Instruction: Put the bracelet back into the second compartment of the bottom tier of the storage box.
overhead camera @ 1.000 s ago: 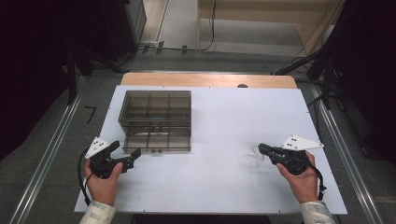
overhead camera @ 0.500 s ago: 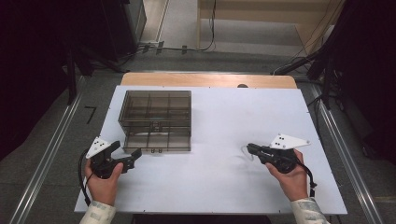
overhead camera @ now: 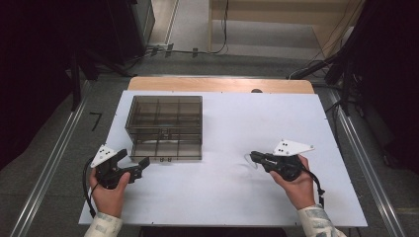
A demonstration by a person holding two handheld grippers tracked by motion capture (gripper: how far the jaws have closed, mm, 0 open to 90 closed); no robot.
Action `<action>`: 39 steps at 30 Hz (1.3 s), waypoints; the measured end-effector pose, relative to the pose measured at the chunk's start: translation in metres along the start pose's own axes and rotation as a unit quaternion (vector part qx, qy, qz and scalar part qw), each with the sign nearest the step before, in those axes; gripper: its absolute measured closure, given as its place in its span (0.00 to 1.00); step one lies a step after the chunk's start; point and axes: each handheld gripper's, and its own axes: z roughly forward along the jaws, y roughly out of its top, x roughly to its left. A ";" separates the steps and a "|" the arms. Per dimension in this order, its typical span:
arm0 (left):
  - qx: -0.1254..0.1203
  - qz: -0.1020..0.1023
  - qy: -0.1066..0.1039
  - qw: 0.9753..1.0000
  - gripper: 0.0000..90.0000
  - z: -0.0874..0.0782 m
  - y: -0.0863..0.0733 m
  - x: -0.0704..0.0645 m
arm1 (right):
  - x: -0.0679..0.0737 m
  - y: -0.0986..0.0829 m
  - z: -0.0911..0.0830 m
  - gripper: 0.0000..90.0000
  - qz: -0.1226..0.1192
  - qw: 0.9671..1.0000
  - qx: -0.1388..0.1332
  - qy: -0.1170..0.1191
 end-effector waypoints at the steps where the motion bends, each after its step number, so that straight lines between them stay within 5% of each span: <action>1: 0.001 0.000 0.000 1.000 0.05 0.000 0.000 0.000 | 0.000 0.000 0.000 0.93 0.000 1.000 0.000 0.000; 39: 0.000 -0.002 0.002 1.000 0.05 -0.001 0.000 0.001 | 0.026 0.033 0.037 0.93 -0.025 0.999 -0.011 0.048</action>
